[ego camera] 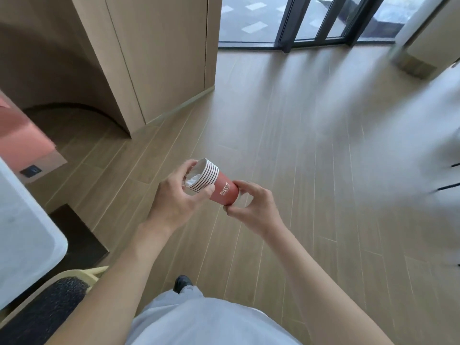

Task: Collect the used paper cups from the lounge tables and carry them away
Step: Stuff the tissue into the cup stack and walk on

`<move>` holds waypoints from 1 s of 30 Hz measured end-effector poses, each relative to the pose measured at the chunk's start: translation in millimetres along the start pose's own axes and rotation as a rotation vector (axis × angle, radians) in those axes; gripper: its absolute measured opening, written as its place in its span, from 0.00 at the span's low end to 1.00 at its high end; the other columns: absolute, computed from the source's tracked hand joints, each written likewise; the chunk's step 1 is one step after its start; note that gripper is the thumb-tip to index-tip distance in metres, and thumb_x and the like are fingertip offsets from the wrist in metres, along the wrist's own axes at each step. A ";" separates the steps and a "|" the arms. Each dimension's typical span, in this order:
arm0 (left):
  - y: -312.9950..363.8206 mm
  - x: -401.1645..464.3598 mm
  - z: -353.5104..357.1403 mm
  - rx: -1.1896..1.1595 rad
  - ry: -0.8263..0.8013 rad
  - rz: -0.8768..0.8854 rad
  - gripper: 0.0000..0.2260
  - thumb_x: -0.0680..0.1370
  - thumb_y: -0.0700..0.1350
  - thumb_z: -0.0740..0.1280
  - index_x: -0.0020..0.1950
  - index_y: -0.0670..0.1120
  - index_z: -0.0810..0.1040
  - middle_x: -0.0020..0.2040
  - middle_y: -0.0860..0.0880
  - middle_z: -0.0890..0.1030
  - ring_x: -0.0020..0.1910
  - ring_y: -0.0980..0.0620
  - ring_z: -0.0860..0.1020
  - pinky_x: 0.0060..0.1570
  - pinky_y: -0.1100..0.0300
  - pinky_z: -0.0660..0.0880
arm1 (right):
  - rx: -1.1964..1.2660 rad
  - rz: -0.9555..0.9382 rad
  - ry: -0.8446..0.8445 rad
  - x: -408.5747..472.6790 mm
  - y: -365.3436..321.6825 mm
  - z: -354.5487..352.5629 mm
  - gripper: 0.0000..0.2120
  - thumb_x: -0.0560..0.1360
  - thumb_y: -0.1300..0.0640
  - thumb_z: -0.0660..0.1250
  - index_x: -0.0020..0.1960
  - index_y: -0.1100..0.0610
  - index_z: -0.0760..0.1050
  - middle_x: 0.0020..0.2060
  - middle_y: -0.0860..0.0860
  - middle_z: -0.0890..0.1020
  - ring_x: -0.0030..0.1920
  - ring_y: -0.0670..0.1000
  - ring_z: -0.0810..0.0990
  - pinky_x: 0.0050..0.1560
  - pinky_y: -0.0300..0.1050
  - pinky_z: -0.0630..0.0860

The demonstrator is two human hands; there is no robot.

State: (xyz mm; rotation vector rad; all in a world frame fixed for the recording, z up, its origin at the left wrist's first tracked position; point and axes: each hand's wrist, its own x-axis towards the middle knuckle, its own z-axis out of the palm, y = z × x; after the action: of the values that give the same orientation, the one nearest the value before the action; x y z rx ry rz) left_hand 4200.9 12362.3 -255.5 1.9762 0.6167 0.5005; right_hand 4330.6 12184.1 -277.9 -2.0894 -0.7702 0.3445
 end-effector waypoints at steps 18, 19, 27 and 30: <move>-89.8 21.8 -178.6 -0.090 0.467 -0.181 0.30 0.73 0.66 0.72 0.72 0.60 0.71 0.60 0.56 0.79 0.58 0.58 0.81 0.46 0.62 0.84 | -0.058 -0.408 -0.471 150.1 -142.9 169.2 0.26 0.63 0.49 0.78 0.61 0.45 0.84 0.49 0.40 0.86 0.54 0.45 0.83 0.58 0.46 0.80; -94.2 22.0 -184.0 -0.096 0.498 -0.199 0.28 0.73 0.65 0.73 0.71 0.63 0.71 0.60 0.60 0.79 0.58 0.60 0.81 0.47 0.61 0.84 | -0.054 -0.439 -0.494 156.8 -148.2 178.5 0.25 0.64 0.51 0.79 0.61 0.46 0.84 0.48 0.41 0.86 0.53 0.45 0.83 0.58 0.48 0.80; -119.0 64.1 -205.1 -0.074 0.688 -0.293 0.25 0.73 0.61 0.74 0.69 0.61 0.73 0.57 0.69 0.78 0.59 0.67 0.78 0.49 0.64 0.83 | -0.004 -0.583 -0.650 236.8 -167.3 235.2 0.24 0.64 0.53 0.81 0.60 0.49 0.85 0.49 0.43 0.86 0.52 0.45 0.83 0.56 0.48 0.80; -123.8 100.1 -207.8 -0.073 0.728 -0.309 0.26 0.73 0.61 0.74 0.69 0.60 0.74 0.58 0.65 0.79 0.59 0.63 0.80 0.49 0.65 0.82 | 0.012 -0.609 -0.660 280.7 -172.2 243.4 0.25 0.63 0.54 0.81 0.60 0.49 0.85 0.49 0.42 0.86 0.52 0.44 0.83 0.56 0.47 0.80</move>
State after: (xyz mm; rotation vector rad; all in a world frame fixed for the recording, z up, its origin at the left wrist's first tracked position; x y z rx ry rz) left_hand 4133.1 12615.1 -264.3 1.5566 1.3064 1.0378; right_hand 4357.7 12592.7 -274.0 -1.6105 -1.7249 0.6970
